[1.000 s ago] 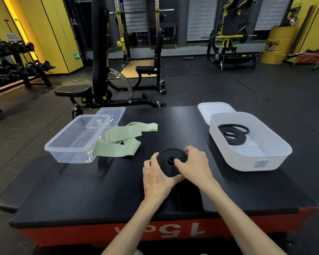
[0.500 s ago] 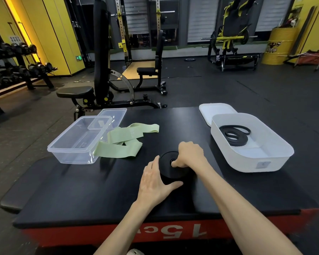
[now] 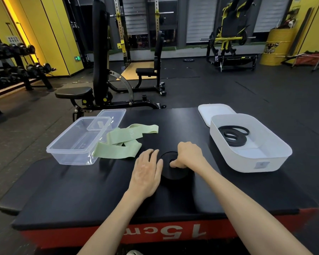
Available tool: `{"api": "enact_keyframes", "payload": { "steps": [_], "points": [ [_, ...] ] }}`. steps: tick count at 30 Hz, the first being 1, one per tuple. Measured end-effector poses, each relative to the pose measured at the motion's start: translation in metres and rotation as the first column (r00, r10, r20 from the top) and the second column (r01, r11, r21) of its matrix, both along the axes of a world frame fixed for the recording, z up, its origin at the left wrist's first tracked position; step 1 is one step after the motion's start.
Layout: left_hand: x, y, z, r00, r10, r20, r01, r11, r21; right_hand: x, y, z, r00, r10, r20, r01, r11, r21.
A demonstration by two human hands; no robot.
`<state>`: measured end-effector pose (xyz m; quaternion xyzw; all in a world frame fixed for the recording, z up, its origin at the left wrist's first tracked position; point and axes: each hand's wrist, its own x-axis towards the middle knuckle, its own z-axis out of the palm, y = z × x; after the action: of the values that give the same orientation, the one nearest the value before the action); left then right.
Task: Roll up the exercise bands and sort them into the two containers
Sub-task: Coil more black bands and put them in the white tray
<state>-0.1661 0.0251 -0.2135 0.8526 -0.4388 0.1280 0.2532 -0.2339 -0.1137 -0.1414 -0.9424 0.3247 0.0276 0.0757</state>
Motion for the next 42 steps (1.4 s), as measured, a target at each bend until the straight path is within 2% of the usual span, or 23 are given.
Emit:
{"api": "enact_keyframes", "payload": {
  "steps": [6,10,15,18,26,30,33,37,42],
  "points": [
    [-0.002,-0.001,-0.012,0.998,-0.066,0.009,0.065,0.995,0.072,-0.017,-0.015,0.010,0.998,0.003,0.068,0.003,0.996,-0.085],
    [0.000,-0.003,-0.010,0.999,-0.020,-0.043,0.024,0.995,0.097,-0.031,-0.040,0.026,0.995,-0.005,0.102,0.016,0.994,-0.112],
    [0.003,-0.004,-0.012,0.995,-0.015,-0.103,0.028,0.993,0.117,-0.050,-0.084,0.057,0.978,-0.055,0.201,0.076,0.992,-0.098],
    [0.004,-0.004,-0.015,0.994,-0.010,-0.110,0.022,0.994,0.108,-0.064,-0.112,0.080,0.962,-0.137,0.235,0.171,0.977,-0.129],
    [0.005,-0.006,-0.015,0.992,-0.006,-0.126,0.019,0.995,0.100,-0.105,-0.157,0.071,0.930,-0.357,0.091,0.360,0.933,-0.019],
    [0.004,-0.006,-0.015,0.991,-0.006,-0.133,0.018,0.996,0.088,-0.112,-0.168,0.065,0.906,-0.413,0.095,0.407,0.910,0.072],
    [0.005,-0.006,-0.015,0.992,-0.004,-0.130,0.014,0.996,0.083,-0.115,-0.173,0.065,0.901,-0.428,0.075,0.427,0.904,0.035],
    [0.006,-0.006,-0.017,0.990,-0.003,-0.138,0.014,0.997,0.081,-0.114,-0.172,0.049,0.921,-0.390,-0.019,0.388,0.919,-0.066],
    [0.005,-0.006,-0.016,0.991,-0.002,-0.134,0.013,0.997,0.077,-0.111,-0.166,0.023,0.930,-0.346,-0.127,0.334,0.937,-0.103]
  ]
}}
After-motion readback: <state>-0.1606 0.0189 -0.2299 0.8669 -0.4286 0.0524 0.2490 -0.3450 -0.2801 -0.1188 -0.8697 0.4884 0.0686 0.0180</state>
